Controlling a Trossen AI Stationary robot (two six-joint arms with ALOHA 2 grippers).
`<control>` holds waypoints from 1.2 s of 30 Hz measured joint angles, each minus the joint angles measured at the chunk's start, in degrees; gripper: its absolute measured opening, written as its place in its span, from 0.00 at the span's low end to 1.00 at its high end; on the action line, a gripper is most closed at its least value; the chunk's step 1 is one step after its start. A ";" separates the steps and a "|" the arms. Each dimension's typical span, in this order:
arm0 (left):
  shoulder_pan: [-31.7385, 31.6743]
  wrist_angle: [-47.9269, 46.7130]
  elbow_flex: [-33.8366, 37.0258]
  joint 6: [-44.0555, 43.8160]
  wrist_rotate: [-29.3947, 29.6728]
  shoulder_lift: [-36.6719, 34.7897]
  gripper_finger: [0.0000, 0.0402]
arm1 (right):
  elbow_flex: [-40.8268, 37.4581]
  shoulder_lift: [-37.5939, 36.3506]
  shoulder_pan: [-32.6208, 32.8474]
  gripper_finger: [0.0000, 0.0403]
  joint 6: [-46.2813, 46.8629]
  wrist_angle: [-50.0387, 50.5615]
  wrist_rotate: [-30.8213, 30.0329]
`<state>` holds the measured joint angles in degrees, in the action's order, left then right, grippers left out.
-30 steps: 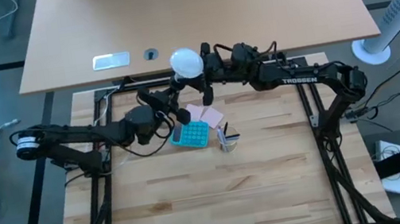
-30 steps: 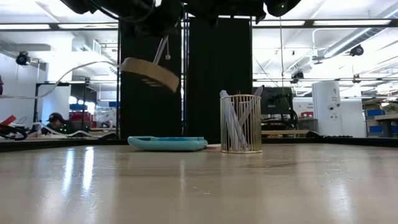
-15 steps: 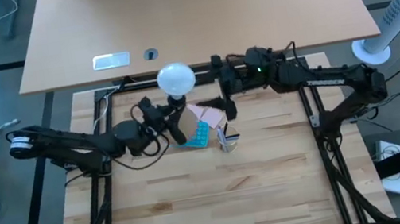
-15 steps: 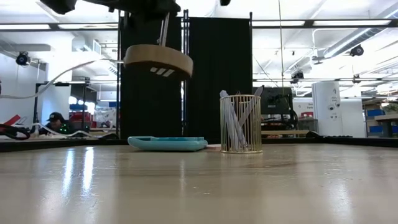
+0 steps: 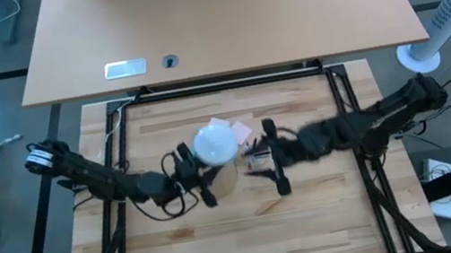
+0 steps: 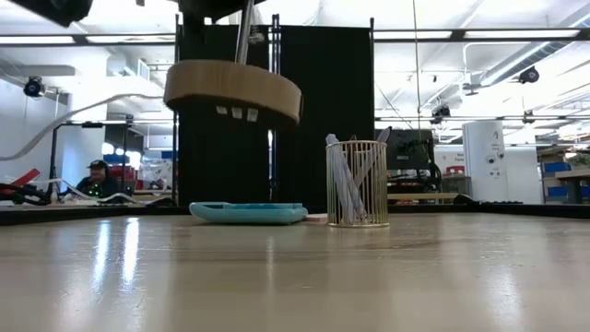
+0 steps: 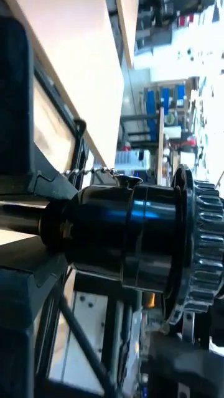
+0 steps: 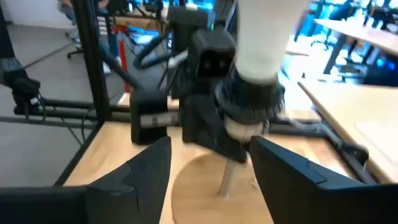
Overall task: Screw lightbulb
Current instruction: Insert the lightbulb into the black table lamp
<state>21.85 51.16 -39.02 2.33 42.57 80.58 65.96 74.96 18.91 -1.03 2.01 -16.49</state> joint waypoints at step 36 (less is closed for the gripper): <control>-3.72 38.32 0.35 -3.51 3.23 33.27 0.15 | -13.01 -1.59 5.82 0.53 4.94 -11.96 -13.69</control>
<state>18.13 89.48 -38.66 -1.18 45.80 113.85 52.95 73.38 24.72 3.91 -9.95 -30.17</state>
